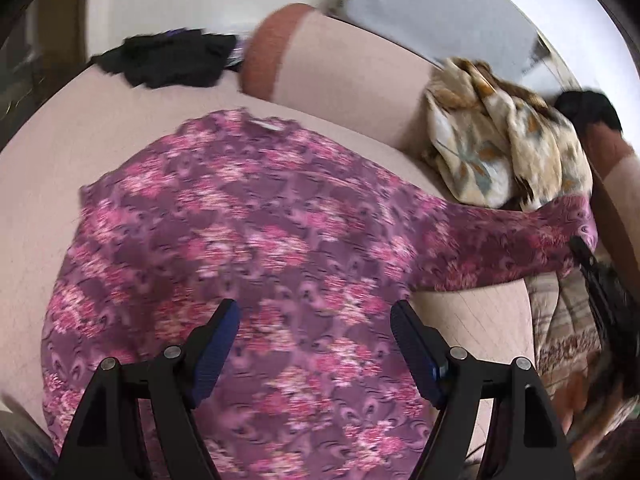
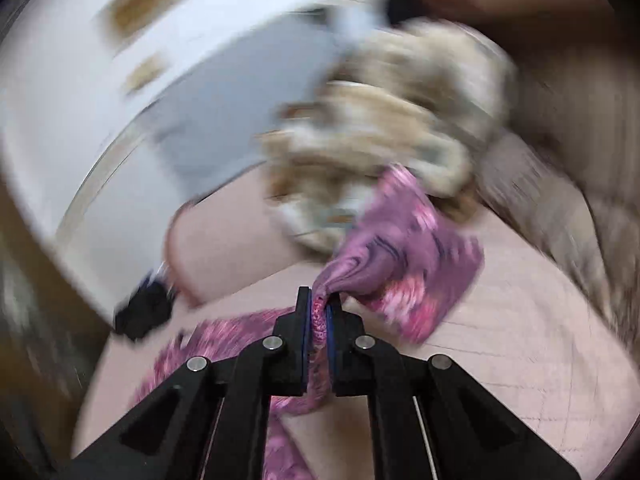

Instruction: Fold small clothes

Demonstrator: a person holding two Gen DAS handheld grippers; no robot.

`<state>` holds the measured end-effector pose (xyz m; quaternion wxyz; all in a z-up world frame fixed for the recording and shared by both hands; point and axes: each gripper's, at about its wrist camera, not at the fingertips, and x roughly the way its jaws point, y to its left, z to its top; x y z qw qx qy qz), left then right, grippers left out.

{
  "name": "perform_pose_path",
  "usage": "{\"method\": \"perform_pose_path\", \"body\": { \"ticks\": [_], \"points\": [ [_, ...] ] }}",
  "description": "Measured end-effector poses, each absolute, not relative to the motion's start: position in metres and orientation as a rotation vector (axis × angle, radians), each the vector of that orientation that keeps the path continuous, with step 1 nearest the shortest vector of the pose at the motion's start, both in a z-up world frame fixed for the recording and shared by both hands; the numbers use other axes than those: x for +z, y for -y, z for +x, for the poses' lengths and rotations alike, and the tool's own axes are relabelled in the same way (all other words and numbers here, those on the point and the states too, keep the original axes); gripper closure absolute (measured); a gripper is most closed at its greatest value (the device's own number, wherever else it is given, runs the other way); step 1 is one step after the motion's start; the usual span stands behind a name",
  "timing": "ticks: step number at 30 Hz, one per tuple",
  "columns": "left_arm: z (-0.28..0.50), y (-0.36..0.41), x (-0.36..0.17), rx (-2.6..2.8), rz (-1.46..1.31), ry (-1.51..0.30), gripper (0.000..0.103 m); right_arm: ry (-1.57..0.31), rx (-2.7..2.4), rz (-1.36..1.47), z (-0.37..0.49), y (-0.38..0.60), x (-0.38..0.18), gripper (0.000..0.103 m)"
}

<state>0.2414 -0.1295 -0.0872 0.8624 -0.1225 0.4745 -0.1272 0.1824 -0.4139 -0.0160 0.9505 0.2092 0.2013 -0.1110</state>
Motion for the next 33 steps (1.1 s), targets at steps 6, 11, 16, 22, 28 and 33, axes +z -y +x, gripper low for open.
{"method": "perform_pose_path", "body": {
  "ticks": [6, 11, 16, 22, 28, 33],
  "points": [
    [0.248, 0.059, -0.1, -0.229, -0.366, -0.994, 0.022, -0.535, 0.071, 0.155, 0.198, 0.267, -0.038, 0.097],
    [0.262, -0.002, -0.133, -0.247, -0.503, -1.046, 0.021, -0.645, 0.241, -0.01, 0.187, 0.18, -0.075, 0.097],
    [0.268, -0.038, -0.172, -0.264, -0.606, -1.063, 0.021, -0.8, 0.354, -0.192, 0.187, 0.118, -0.137, 0.095],
    [0.275, -0.044, -0.178, -0.318, -0.726, -1.07, 0.021, -0.879, 0.442, -0.145, 0.173, 0.126, -0.141, 0.046],
    [0.278, 0.004, -0.178, -0.448, -0.612, -1.129, 0.021, -0.896, 0.364, 0.195, 0.155, 0.191, -0.134, 0.045],
    [0.269, 0.063, -0.184, -0.372, -0.249, -1.128, 0.04, -1.0, 0.149, 0.579, 0.211, 0.281, -0.149, 0.045]
  ]
}}
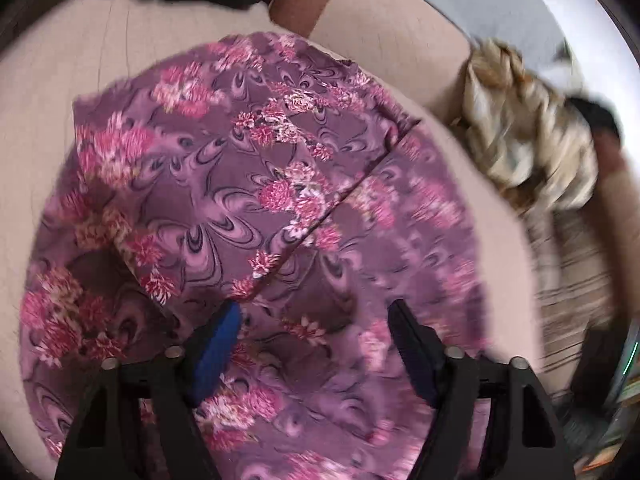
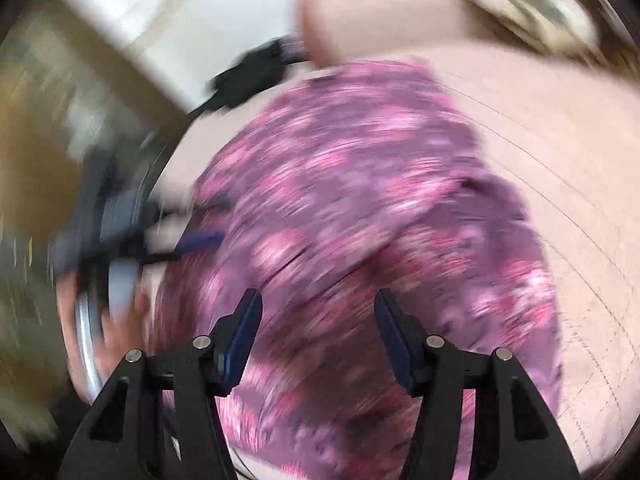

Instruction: Fold small clothes

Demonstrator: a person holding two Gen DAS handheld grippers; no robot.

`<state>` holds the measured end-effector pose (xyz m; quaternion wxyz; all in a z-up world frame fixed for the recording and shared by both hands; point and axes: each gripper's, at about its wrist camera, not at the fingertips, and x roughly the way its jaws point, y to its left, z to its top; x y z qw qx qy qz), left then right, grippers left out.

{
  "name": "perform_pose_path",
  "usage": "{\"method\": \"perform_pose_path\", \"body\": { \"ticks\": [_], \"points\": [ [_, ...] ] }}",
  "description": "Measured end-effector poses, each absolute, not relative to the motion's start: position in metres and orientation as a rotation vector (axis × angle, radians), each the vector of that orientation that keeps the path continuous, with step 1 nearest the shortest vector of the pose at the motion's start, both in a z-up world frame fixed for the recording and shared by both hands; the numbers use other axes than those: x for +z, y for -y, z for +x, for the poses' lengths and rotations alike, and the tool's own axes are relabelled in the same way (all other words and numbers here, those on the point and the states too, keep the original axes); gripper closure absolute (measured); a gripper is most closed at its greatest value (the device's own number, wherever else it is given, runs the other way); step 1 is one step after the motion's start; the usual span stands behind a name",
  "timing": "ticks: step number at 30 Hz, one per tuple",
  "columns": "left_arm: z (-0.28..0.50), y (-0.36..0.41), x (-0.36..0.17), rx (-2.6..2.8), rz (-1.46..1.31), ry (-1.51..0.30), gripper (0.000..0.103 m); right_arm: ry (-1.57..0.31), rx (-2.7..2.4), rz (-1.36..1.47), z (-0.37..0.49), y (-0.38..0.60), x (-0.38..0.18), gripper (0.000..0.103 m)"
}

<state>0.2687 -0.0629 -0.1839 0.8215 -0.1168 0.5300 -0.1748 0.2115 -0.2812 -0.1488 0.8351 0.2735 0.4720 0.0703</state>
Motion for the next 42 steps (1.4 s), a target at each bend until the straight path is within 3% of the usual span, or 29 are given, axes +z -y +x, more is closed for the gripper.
{"method": "perform_pose_path", "body": {
  "ticks": [1, 3, 4, 6, 7, 10, 17, 21, 23, 24, 25, 30, 33, 35, 37, 39, 40, 41, 42],
  "points": [
    [0.265, 0.066, -0.185, -0.354, -0.209, -1.113, 0.07, -1.021, 0.125, 0.598, 0.224, 0.289, -0.154, 0.045],
    [0.262, 0.069, -0.188, -0.39, -0.182, -1.124, 0.101, -1.049, 0.078, 0.585, 0.253, 0.3, -0.164, 0.052],
    [0.261, 0.066, -0.186, -0.387, -0.193, -1.12, 0.102, -1.057, 0.06, 0.575, 0.266, 0.304, -0.169, 0.053],
    [0.249, 0.05, -0.169, -0.37, -0.2, -1.063, 0.102, -1.055, 0.023, 0.616, 0.281, 0.315, -0.175, 0.073],
    [0.242, 0.035, -0.158, -0.384, -0.246, -1.04, 0.102, -1.041, 0.036, 0.652, 0.283, 0.321, -0.175, 0.075],
    [0.22, -0.008, -0.13, -0.418, -0.379, -0.973, 0.102, -0.971, 0.066, 0.681, 0.274, 0.326, -0.167, 0.076],
    [0.185, -0.048, -0.173, -0.319, -0.434, -1.115, 0.102, -1.033, 0.111, 0.677, 0.271, 0.32, -0.192, 0.076],
    [0.157, -0.051, -0.16, -0.352, -0.432, -1.093, 0.099, -1.02, 0.117, 0.678, 0.266, 0.328, -0.177, 0.076],
    [0.152, -0.045, -0.149, -0.363, -0.391, -1.071, 0.081, -0.995, 0.085, 0.646, 0.261, 0.339, -0.16, 0.068],
    [0.153, -0.038, -0.139, -0.371, -0.357, -1.06, 0.058, -0.976, 0.053, 0.607, 0.258, 0.348, -0.147, 0.061],
    [0.158, -0.032, -0.135, -0.377, -0.344, -1.053, 0.042, -0.962, 0.041, 0.593, 0.256, 0.356, -0.141, 0.059],
    [0.198, -0.018, -0.134, -0.292, -0.295, -1.09, 0.035, -0.974, 0.131, 0.707, 0.252, 0.367, -0.149, 0.059],
    [0.211, -0.018, -0.164, -0.197, -0.294, -1.177, 0.036, -1.032, 0.16, 0.659, 0.261, 0.341, -0.162, 0.059],
    [0.204, -0.014, -0.179, -0.167, -0.253, -1.222, 0.051, -1.067, 0.185, 0.631, 0.267, 0.323, -0.168, 0.059],
    [0.19, -0.008, -0.187, -0.17, -0.204, -1.225, 0.084, -1.105, 0.165, 0.571, 0.271, 0.309, -0.177, 0.059],
    [0.179, -0.007, -0.195, -0.176, -0.184, -1.225, 0.098, -1.108, 0.167, 0.574, 0.272, 0.305, -0.186, 0.061],
    [0.176, -0.008, -0.194, -0.179, -0.18, -1.21, 0.098, -1.098, 0.172, 0.576, 0.273, 0.305, -0.188, 0.067],
    [0.172, -0.01, -0.189, -0.176, -0.168, -1.188, 0.099, -1.096, 0.173, 0.575, 0.275, 0.304, -0.189, 0.09],
    [0.169, -0.011, -0.182, -0.186, -0.168, -1.174, 0.099, -1.106, 0.177, 0.595, 0.275, 0.305, -0.189, 0.098]
  ]
}}
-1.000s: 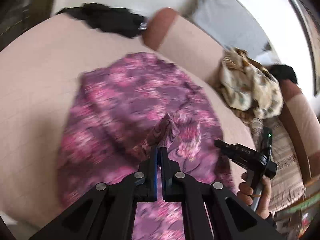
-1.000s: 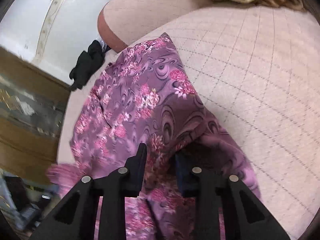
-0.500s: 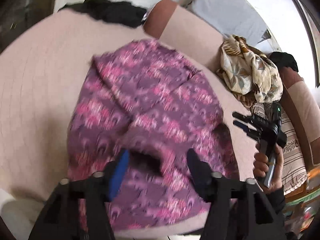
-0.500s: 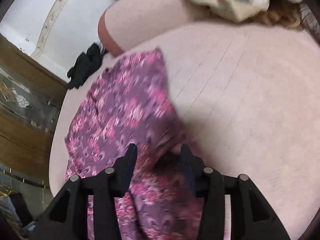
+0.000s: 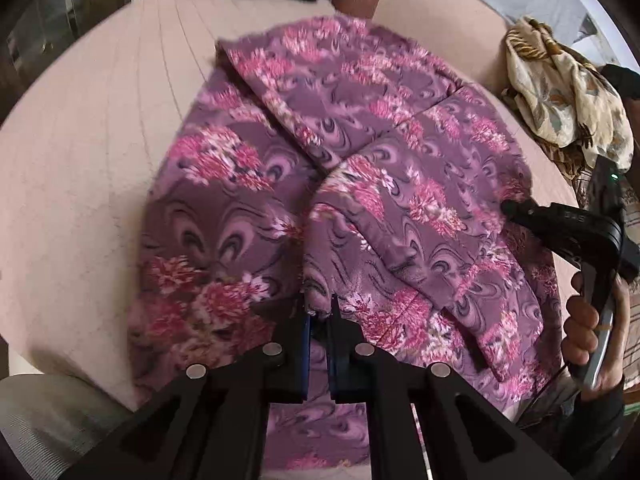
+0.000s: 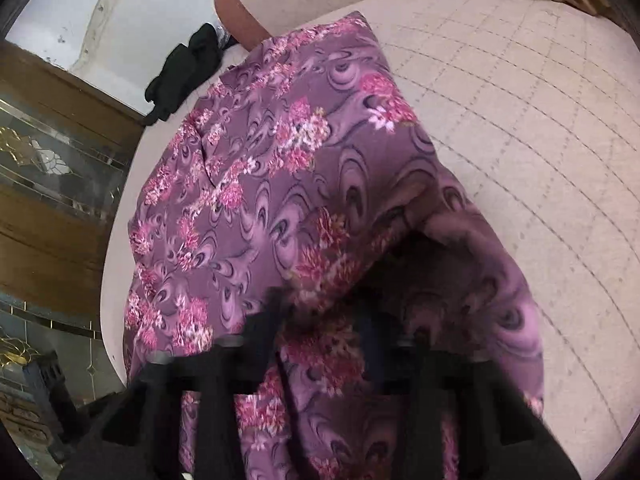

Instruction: Fold small clothes

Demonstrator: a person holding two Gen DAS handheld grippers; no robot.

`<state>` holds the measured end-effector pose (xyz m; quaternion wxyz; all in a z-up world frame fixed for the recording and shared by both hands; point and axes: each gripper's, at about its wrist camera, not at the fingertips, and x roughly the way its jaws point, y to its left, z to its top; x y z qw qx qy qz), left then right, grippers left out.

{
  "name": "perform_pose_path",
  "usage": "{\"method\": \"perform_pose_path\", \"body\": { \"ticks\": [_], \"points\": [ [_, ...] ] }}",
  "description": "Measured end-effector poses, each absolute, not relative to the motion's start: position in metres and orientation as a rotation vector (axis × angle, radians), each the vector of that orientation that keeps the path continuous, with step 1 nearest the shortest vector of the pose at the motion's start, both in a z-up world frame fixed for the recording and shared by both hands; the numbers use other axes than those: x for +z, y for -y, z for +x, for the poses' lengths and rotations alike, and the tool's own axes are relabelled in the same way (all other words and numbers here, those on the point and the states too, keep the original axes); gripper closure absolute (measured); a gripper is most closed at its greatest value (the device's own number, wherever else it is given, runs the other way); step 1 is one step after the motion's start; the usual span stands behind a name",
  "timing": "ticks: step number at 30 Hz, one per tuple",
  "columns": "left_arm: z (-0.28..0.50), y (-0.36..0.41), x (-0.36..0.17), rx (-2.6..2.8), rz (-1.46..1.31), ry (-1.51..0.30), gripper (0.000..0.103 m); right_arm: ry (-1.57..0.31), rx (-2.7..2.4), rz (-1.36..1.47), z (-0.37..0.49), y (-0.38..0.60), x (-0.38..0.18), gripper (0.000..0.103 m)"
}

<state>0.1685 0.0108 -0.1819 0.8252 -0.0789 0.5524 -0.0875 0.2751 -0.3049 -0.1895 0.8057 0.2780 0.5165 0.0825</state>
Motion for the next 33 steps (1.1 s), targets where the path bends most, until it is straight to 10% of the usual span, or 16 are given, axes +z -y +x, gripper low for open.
{"method": "perform_pose_path", "body": {
  "ticks": [4, 9, 14, 20, 31, 33],
  "points": [
    [0.157, -0.028, -0.158, -0.182, -0.181, -1.115, 0.098, -1.039, 0.233, 0.56, 0.263, 0.303, -0.162, 0.098],
    [0.163, -0.042, -0.156, -0.192, -0.152, -1.184, 0.093, -1.054, 0.171, 0.545, 0.264, 0.314, -0.158, 0.074],
    [0.183, -0.027, -0.079, -0.34, -0.222, -1.023, 0.033, -1.013, 0.044, 0.359, 0.262, 0.353, -0.117, 0.047],
    [0.306, 0.098, -0.052, -0.542, -0.083, -1.037, 0.027, -1.155, 0.133, 0.324, 0.294, 0.379, -0.157, 0.048],
    [0.482, 0.267, -0.159, -0.47, -0.031, -1.298, 0.028, -1.181, 0.229, 0.34, 0.308, 0.367, -0.188, 0.084],
    [0.49, 0.291, -0.183, -0.456, 0.046, -1.345, 0.04, -1.192, 0.211, 0.348, 0.309, 0.371, -0.187, 0.097]
  ]
}}
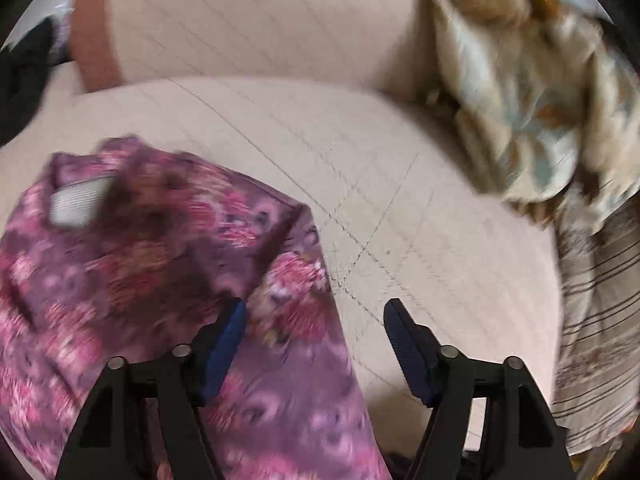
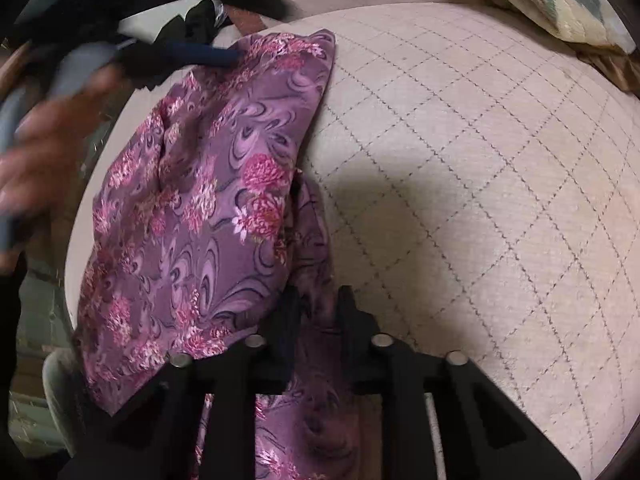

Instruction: Fold small clothes

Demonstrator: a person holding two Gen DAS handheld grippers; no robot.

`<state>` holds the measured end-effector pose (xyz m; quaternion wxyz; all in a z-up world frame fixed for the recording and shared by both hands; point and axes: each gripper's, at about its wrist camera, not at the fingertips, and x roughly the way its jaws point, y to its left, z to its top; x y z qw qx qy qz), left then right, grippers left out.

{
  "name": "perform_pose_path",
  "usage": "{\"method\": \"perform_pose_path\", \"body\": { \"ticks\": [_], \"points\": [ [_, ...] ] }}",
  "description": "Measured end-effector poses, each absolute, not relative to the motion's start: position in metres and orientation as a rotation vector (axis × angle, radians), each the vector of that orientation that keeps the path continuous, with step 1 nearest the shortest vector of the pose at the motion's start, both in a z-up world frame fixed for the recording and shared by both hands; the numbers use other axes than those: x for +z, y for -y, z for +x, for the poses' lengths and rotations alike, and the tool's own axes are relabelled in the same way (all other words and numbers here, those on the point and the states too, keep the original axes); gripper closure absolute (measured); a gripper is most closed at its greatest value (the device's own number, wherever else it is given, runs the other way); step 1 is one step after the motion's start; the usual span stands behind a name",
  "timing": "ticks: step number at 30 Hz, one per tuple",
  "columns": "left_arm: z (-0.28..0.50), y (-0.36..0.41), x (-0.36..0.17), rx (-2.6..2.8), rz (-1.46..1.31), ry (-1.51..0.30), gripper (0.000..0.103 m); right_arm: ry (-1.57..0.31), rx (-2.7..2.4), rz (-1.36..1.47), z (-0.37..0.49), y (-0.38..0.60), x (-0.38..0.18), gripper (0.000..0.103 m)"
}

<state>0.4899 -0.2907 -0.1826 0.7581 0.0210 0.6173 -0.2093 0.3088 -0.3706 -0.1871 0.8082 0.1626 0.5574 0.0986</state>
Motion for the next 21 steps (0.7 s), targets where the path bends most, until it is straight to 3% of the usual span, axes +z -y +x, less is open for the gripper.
{"method": "perform_pose_path", "body": {
  "ticks": [1, 3, 11, 15, 18, 19, 20, 21],
  "points": [
    [0.49, 0.298, -0.189, -0.438, 0.077, -1.347, 0.064, -1.194, 0.214, 0.367, 0.308, 0.373, -0.187, 0.098],
    [0.489, 0.304, -0.198, -0.398, 0.147, -1.338, 0.098, -1.198, 0.208, 0.374, 0.308, 0.376, -0.185, 0.099],
    [0.503, 0.201, -0.155, -0.575, -0.401, -1.223, 0.101, -1.178, 0.065, 0.335, 0.296, 0.406, -0.165, 0.1],
    [0.517, 0.192, -0.183, -0.501, -0.375, -1.31, 0.1, -1.213, -0.062, 0.397, 0.295, 0.435, -0.182, 0.103],
    [0.517, 0.194, -0.189, -0.516, -0.4, -1.329, 0.1, -1.104, -0.03, 0.437, 0.291, 0.436, -0.161, 0.098],
    [0.515, 0.193, -0.188, -0.528, -0.419, -1.323, 0.1, -1.051, 0.014, 0.419, 0.291, 0.428, -0.149, 0.089],
    [0.514, 0.19, -0.185, -0.542, -0.44, -1.318, 0.1, -1.024, 0.045, 0.403, 0.292, 0.42, -0.144, 0.051],
    [0.514, 0.188, -0.184, -0.541, -0.438, -1.318, 0.1, -1.011, 0.063, 0.377, 0.295, 0.414, -0.142, 0.026]
  ]
}}
